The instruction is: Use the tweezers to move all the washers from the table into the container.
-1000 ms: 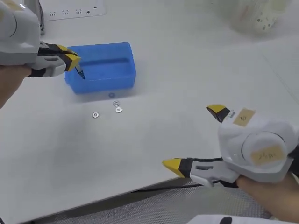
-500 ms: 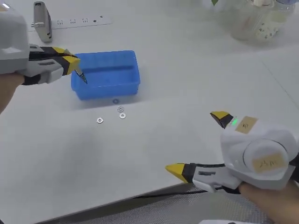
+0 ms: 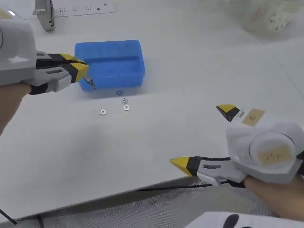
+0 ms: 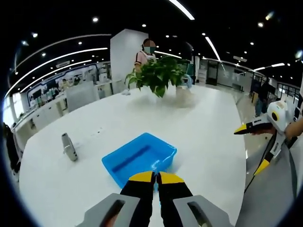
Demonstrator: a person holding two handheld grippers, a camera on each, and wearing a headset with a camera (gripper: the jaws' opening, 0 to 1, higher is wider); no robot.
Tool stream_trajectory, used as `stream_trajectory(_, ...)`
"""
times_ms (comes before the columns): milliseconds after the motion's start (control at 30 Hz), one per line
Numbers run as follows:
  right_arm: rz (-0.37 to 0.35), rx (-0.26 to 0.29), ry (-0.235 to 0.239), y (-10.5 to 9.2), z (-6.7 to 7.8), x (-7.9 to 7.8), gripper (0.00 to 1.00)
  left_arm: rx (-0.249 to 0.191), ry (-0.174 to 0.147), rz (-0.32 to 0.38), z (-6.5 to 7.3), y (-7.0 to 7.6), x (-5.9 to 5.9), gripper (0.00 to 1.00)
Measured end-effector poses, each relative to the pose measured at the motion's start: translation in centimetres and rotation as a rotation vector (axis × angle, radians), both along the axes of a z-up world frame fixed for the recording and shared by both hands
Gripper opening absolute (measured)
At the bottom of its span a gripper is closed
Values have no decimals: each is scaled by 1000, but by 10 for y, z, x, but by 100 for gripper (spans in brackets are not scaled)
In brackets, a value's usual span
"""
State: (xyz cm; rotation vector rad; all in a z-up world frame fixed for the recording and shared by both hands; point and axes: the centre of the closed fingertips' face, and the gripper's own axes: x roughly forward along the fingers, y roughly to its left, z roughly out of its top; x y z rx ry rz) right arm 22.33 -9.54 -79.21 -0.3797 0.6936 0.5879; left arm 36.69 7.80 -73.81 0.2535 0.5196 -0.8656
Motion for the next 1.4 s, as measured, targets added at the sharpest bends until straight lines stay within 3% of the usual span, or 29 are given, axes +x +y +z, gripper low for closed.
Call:
stream_trajectory(100, 0, -3, -4, 0, 0, 0, 89, -14, 23, 11, -4, -3, -4, 0)
stream_trajectory(600, 4, -9, -2, 0, -1, 0, 88, -6, 95, 18, -38, -5, -16, 0)
stream_trajectory(1133, 5, -18, 0, -1, -1, 0, 87, -6, 100, 14, -40, -7, -23, 0)
stream_trajectory(1400, 10, -33, -3, -1, -2, 0, 86, 14, 53, -8, -40, -11, -26, 0)
